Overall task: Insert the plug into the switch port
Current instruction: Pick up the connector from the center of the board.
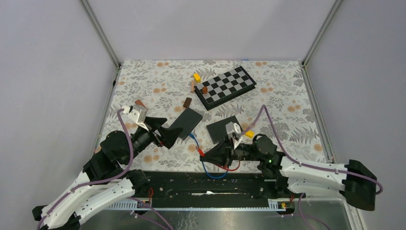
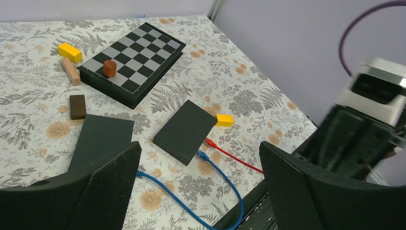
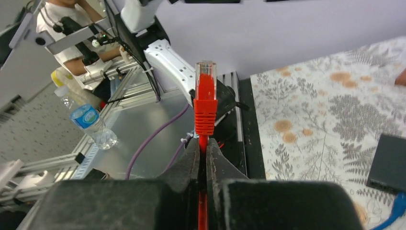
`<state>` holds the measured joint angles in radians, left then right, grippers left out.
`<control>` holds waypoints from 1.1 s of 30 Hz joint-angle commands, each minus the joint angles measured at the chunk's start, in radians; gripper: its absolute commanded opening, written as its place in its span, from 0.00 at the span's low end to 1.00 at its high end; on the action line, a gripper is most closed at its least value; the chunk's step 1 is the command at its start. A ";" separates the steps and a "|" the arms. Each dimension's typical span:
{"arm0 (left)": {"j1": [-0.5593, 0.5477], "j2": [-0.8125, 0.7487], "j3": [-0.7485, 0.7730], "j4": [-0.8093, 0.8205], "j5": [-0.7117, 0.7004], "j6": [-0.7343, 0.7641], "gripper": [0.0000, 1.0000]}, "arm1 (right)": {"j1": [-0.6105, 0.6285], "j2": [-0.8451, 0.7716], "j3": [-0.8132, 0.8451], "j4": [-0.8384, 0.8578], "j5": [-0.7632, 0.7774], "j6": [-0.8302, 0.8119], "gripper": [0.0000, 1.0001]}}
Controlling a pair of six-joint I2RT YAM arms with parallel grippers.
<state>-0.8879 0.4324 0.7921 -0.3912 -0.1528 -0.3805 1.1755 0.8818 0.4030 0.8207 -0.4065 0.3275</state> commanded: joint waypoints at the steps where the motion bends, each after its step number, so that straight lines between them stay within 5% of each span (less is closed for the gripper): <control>1: 0.004 -0.033 0.005 -0.006 0.012 0.016 0.94 | -0.149 0.108 0.009 0.285 -0.212 0.252 0.00; 10: 0.003 -0.063 -0.090 0.305 0.371 -0.039 0.95 | -0.266 0.283 0.021 0.558 -0.260 0.469 0.00; 21: 0.003 0.144 -0.179 0.608 0.383 -0.165 0.97 | -0.266 0.233 0.033 0.529 -0.272 0.477 0.00; 33: 0.003 0.264 -0.153 0.721 0.569 -0.258 0.49 | -0.266 0.162 0.011 0.428 -0.219 0.415 0.00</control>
<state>-0.8883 0.6750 0.6071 0.2569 0.3389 -0.6106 0.9123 1.0847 0.4007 1.2369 -0.6468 0.7761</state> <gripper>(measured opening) 0.549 0.041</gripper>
